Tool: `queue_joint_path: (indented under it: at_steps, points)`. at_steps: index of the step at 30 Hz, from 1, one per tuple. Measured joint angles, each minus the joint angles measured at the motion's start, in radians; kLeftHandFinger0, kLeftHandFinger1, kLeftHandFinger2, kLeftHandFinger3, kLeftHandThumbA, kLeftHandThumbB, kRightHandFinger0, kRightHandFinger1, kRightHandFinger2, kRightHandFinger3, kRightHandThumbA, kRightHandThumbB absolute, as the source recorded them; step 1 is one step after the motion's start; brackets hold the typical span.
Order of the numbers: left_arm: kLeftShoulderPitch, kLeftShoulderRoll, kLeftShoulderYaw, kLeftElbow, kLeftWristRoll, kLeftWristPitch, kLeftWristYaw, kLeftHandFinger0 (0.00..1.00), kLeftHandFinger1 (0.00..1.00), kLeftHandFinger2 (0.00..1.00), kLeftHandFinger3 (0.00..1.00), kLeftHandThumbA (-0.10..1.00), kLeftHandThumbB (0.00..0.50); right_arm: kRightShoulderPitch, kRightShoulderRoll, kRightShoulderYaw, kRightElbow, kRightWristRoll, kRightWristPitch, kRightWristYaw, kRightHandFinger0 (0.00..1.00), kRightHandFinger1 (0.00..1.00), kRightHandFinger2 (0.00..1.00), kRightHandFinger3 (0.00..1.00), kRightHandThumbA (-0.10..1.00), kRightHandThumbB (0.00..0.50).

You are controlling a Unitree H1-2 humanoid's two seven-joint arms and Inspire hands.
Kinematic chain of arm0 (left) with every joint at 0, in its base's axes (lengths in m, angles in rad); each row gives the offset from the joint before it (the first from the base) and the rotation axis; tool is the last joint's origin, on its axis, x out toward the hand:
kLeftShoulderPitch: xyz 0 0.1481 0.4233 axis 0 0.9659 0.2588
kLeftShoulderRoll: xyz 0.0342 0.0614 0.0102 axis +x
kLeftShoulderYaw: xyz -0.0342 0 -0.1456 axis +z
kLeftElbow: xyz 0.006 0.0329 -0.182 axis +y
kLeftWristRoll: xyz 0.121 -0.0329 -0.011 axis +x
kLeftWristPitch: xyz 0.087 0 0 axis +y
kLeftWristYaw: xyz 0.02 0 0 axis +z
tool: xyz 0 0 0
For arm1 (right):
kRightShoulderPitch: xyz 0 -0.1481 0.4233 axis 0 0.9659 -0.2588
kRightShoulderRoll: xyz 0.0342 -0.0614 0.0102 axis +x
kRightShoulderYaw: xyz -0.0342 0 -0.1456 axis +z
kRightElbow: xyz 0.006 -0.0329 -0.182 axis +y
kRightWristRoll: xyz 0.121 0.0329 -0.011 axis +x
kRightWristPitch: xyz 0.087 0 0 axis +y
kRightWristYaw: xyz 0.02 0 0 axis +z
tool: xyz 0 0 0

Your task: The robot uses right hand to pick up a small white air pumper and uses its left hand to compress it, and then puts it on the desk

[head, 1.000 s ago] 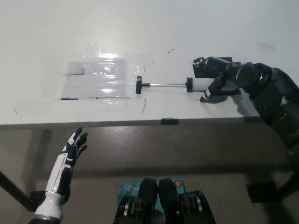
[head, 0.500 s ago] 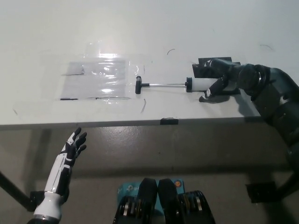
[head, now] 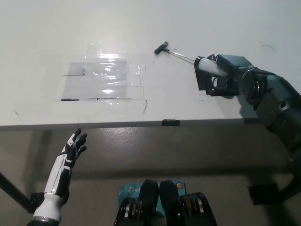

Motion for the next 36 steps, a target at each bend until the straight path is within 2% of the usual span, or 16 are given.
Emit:
queue_joint_path:
  at_steps: [2,4,6,16,20,24,26,28,32,34,36]
  points:
    - [-0.002,0.001,0.0,0.0,0.0,0.0,0.0,1.0,1.0,1.0,1.0,1.0,0.163,0.003,0.0,-0.003,0.002,-0.001,-0.003,-0.011,0.15,0.64,0.95,0.95,-0.1,0.158]
    - [-0.003,0.002,0.0,0.0,0.0,0.001,0.0,1.0,1.0,1.0,1.0,1.0,0.158,0.008,-0.001,-0.007,0.003,-0.001,-0.007,-0.023,0.13,0.61,0.91,0.91,-0.1,0.159]
    - [-0.003,0.004,0.0,0.0,0.0,0.001,0.0,1.0,1.0,1.0,1.0,1.0,0.159,0.013,-0.004,-0.012,0.003,0.0,-0.016,-0.036,0.12,0.61,0.91,0.94,-0.1,0.155]
    - [-0.003,0.009,0.0,0.0,0.001,0.001,0.0,1.0,1.0,1.0,1.0,1.0,0.153,0.031,-0.012,-0.023,0.003,0.0,-0.05,-0.078,0.13,0.62,0.92,0.98,-0.1,0.15]
    - [-0.003,0.009,-0.001,0.0,0.001,0.001,0.0,1.0,1.0,1.0,1.0,1.0,0.158,0.038,-0.014,-0.03,0.003,0.001,-0.066,-0.095,0.11,0.59,0.87,0.92,-0.1,0.16]
    - [-0.003,0.01,-0.001,0.0,0.002,0.001,0.0,1.0,1.0,1.0,1.0,1.0,0.154,0.054,-0.022,-0.047,-0.011,0.001,-0.088,-0.113,0.12,0.6,0.93,1.0,-0.1,0.144]
    - [-0.003,0.01,-0.001,0.0,0.002,0.001,0.0,1.0,1.0,1.0,1.0,1.0,0.148,0.067,-0.031,-0.056,-0.033,0.002,-0.096,-0.118,0.12,0.6,0.94,1.0,-0.1,0.143]
    - [-0.001,0.01,-0.001,-0.001,0.002,0.001,0.0,1.0,1.0,1.0,1.0,1.0,0.139,0.085,-0.042,-0.067,-0.068,0.002,-0.109,-0.12,0.1,0.56,0.88,0.98,-0.1,0.113]
    - [0.013,0.01,-0.001,-0.002,0.001,-0.001,0.0,1.0,1.0,1.0,1.0,1.0,0.146,0.141,-0.072,-0.1,-0.197,0.005,-0.121,-0.117,0.1,0.56,0.87,0.96,-0.1,0.109]
    - [0.018,0.009,-0.001,-0.002,0.0,-0.002,0.0,1.0,1.0,1.0,1.0,1.0,0.126,0.165,-0.087,-0.112,-0.27,0.005,-0.121,-0.112,0.08,0.53,0.86,0.96,-0.1,0.112]
    - [0.028,0.009,0.0,-0.009,-0.001,-0.002,0.0,1.0,1.0,1.0,1.0,1.0,0.128,0.196,-0.102,-0.126,-0.362,0.005,-0.121,-0.107,0.03,0.47,0.84,0.94,-0.1,0.106]
